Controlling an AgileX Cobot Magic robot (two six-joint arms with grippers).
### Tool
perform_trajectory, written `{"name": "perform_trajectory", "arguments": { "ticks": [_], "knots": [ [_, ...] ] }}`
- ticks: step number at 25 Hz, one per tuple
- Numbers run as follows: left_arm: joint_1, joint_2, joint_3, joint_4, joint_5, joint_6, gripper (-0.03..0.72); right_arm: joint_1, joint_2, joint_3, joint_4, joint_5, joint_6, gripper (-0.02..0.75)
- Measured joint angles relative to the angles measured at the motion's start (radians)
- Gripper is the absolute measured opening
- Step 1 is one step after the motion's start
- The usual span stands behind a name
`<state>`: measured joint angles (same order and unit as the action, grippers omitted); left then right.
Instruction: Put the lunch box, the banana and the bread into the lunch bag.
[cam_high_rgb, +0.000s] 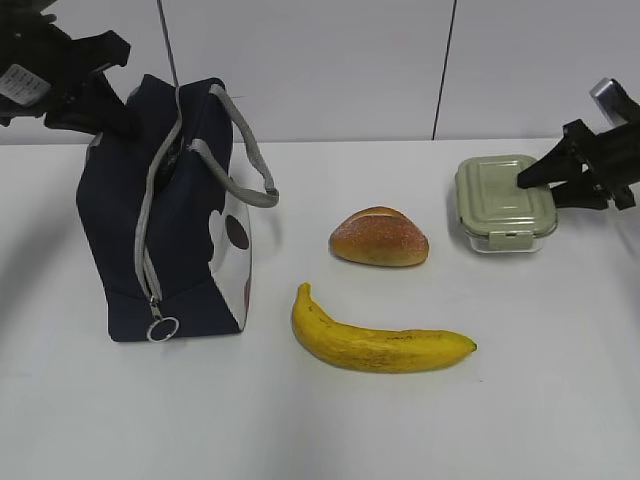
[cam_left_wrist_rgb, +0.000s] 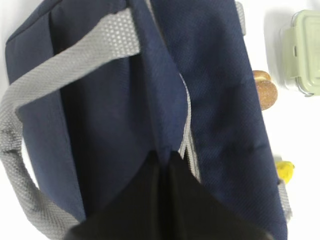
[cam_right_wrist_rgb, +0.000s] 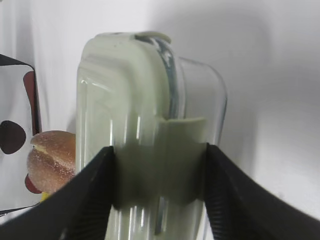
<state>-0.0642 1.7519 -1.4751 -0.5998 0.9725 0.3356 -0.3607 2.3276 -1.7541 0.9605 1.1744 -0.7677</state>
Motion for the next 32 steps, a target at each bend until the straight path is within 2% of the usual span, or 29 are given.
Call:
{"name": "perform_trajectory", "arguments": {
  "ticks": [5,10,16,23,32],
  "knots": [
    [0.0,0.0,0.0,-0.006,0.0,0.0,-0.002,0.03,-0.061,0.0,0.0,-0.002,0.03,0.384],
    [0.0,0.0,0.0,-0.057,0.0,0.0,-0.002,0.083,-0.122,0.0,0.0,-0.002,0.095,0.384],
    [0.0,0.0,0.0,-0.119,-0.001,0.0,-0.002,0.171,-0.229,0.002,0.01,0.013,0.18,0.384],
    [0.0,0.0,0.0,-0.148,-0.001,0.0,-0.003,0.267,-0.324,0.002,0.113,0.024,0.232,0.384],
    [0.0,0.0,0.0,-0.165,0.024,0.0,-0.003,0.444,-0.332,-0.067,0.167,0.031,0.284,0.384]
  ]
}}
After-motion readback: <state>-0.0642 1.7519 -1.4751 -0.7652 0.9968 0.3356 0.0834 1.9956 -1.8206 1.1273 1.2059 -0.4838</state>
